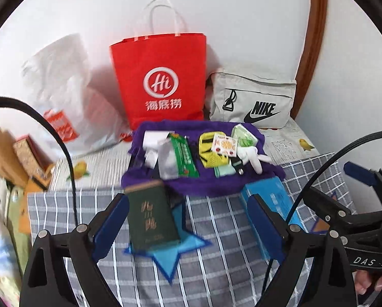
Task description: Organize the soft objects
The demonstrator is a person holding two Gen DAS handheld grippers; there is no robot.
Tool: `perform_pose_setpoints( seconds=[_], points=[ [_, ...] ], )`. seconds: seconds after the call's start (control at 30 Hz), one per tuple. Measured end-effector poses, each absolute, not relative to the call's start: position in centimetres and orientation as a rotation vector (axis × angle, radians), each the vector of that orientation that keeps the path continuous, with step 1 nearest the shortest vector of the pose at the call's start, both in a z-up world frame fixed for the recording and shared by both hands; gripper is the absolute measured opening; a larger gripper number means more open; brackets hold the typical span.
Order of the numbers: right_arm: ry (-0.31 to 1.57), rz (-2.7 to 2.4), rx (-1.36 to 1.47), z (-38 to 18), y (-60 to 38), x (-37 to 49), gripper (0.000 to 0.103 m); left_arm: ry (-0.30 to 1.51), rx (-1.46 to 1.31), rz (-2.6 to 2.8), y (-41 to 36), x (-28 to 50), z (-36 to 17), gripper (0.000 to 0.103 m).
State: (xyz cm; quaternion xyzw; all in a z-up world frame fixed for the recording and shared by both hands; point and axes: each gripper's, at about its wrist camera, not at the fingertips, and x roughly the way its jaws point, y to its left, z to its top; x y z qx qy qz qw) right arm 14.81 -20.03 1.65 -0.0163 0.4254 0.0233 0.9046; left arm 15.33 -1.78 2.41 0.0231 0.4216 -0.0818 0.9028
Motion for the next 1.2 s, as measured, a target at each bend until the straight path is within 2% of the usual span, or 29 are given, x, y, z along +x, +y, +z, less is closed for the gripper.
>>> perform_pose_setpoints(
  seconds=[0.53, 1.2],
  points=[
    [0.818, 0.049, 0.009, 3.3, -18.4, 5.0, 0.103, 0.803, 0.017, -0.053, -0.6, 4.8, 4.2, 0.094],
    [0.766, 0.038, 0.023, 4.6, -19.7, 0.6, 0.103, 0.776, 0.044, -0.055, -2.1, 1.6, 5.4, 0.094]
  ],
)
